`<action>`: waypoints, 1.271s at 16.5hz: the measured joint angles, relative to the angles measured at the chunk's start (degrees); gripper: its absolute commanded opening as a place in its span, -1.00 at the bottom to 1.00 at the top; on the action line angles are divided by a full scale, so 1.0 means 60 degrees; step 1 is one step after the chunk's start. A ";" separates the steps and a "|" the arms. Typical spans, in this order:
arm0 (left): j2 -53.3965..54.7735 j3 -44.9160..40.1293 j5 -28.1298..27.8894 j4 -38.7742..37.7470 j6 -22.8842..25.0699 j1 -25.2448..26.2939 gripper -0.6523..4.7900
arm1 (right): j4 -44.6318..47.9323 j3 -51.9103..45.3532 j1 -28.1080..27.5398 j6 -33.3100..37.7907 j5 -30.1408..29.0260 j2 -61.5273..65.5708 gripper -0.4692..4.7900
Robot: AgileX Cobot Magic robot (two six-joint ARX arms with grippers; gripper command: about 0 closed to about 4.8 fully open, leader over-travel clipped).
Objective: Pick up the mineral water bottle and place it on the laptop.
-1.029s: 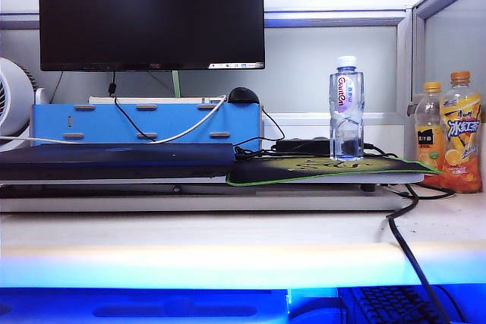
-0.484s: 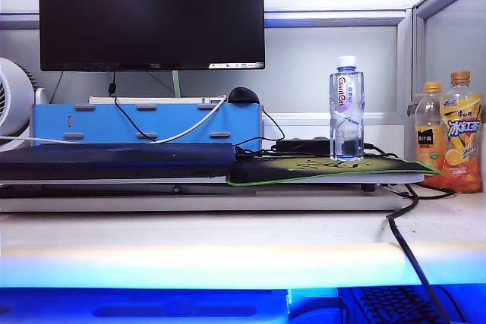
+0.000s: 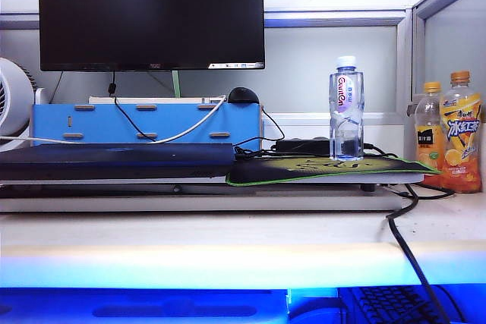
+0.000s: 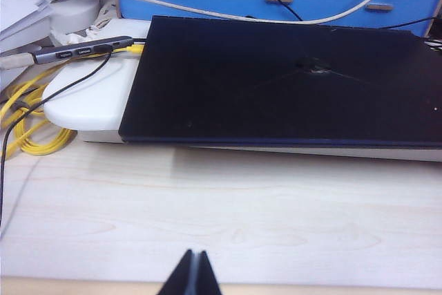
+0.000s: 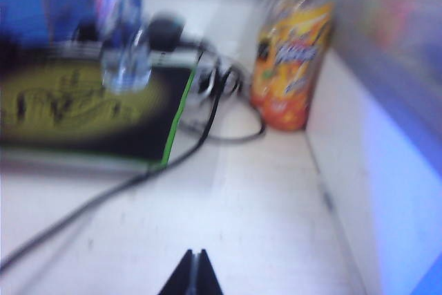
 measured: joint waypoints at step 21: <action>-0.0004 0.0000 0.0000 0.0000 0.0000 0.0000 -0.77 | -0.0408 0.0546 0.0000 -0.1005 -0.1752 -0.0004 -0.83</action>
